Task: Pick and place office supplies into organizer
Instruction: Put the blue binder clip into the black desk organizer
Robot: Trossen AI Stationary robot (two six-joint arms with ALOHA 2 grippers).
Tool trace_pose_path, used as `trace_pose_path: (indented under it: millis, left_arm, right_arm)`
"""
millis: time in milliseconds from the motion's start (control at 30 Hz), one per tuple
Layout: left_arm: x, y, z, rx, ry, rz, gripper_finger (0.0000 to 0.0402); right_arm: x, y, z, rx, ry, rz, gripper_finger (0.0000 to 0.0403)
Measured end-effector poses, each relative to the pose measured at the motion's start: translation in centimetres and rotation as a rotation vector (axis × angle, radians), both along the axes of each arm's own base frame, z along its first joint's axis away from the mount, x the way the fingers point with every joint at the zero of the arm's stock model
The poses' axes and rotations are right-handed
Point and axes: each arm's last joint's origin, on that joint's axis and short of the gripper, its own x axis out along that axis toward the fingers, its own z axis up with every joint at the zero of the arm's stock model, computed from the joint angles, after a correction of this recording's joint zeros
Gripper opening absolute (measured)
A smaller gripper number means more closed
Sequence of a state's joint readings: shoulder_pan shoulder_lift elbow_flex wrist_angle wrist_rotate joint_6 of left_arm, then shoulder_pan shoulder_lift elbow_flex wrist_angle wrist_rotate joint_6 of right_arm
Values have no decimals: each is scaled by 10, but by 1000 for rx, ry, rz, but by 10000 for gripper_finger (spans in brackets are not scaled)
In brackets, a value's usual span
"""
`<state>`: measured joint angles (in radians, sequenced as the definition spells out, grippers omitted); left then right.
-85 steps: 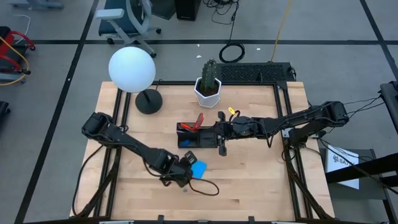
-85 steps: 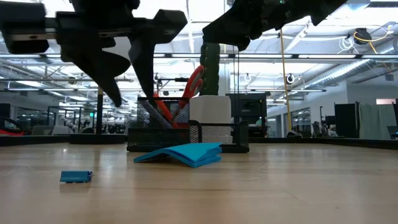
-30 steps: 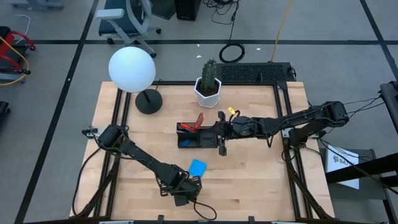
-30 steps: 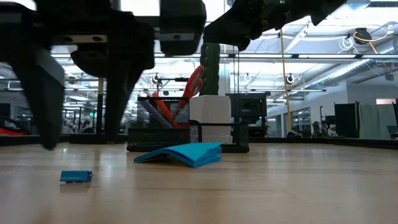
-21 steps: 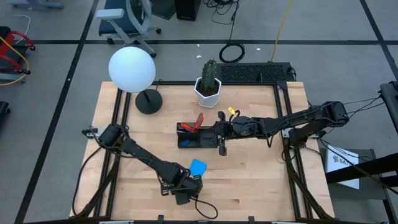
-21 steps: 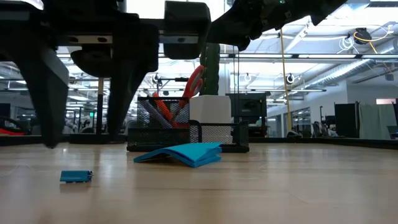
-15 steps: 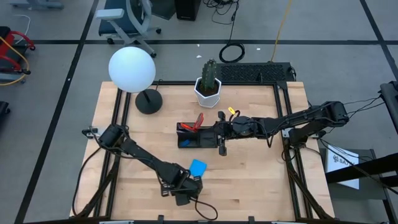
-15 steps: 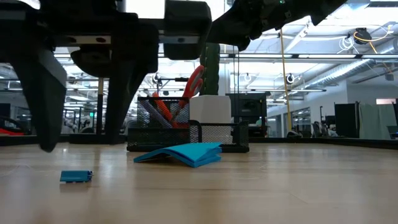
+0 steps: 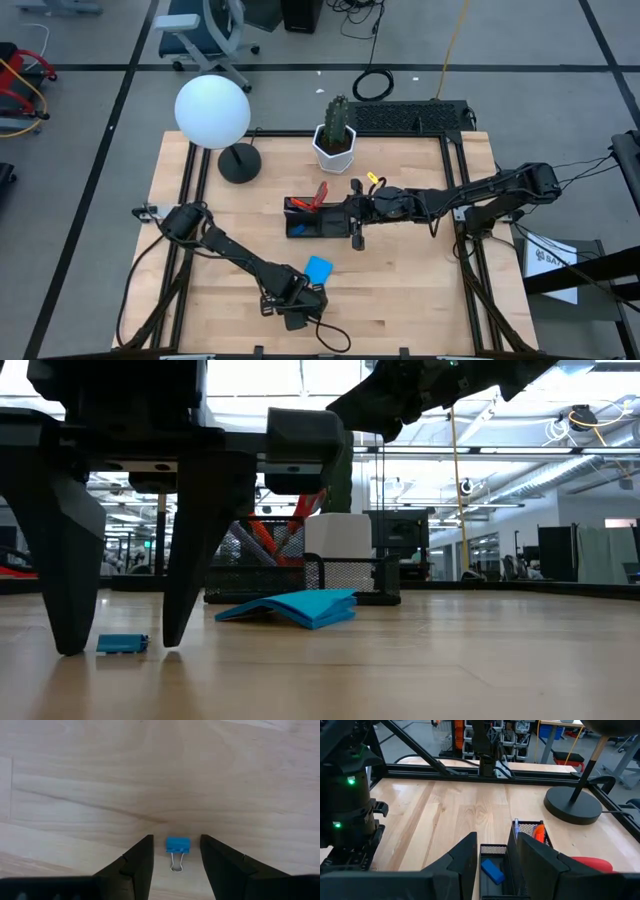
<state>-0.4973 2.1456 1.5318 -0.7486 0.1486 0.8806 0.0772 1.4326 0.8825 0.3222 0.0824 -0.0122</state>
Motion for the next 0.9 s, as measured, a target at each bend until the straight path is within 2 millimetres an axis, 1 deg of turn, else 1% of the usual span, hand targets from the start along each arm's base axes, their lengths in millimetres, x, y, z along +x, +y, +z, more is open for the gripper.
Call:
trace_pose_path:
  millis: [167, 233, 500, 600, 700, 833, 900]
  left_arm:
    - [0, 0, -1, 0, 4, 10, 168]
    - [0, 0, -1, 0, 9, 18, 158]
    - [-2, 0, -3, 13, 20, 55, 70]
    - [-1, 0, -3, 13, 19, 63, 48]
    - [-1, 0, -3, 14, 20, 73, 48]
    - [-2, 0, -3, 14, 20, 76, 70]
    - [-1, -1, -3, 20, 14, 76, 72]
  right_arm:
    - [0, 0, 0, -1, 0, 0, 130]
    - [0, 0, 0, -1, 0, 0, 130]
    - [0, 0, 0, 0, 0, 0, 130]
    - [0, 0, 0, 0, 0, 0, 130]
    - [0, 0, 0, 0, 0, 0, 130]
    - [0, 0, 0, 0, 0, 0, 130]
    - [0, 0, 0, 0, 0, 0, 130]
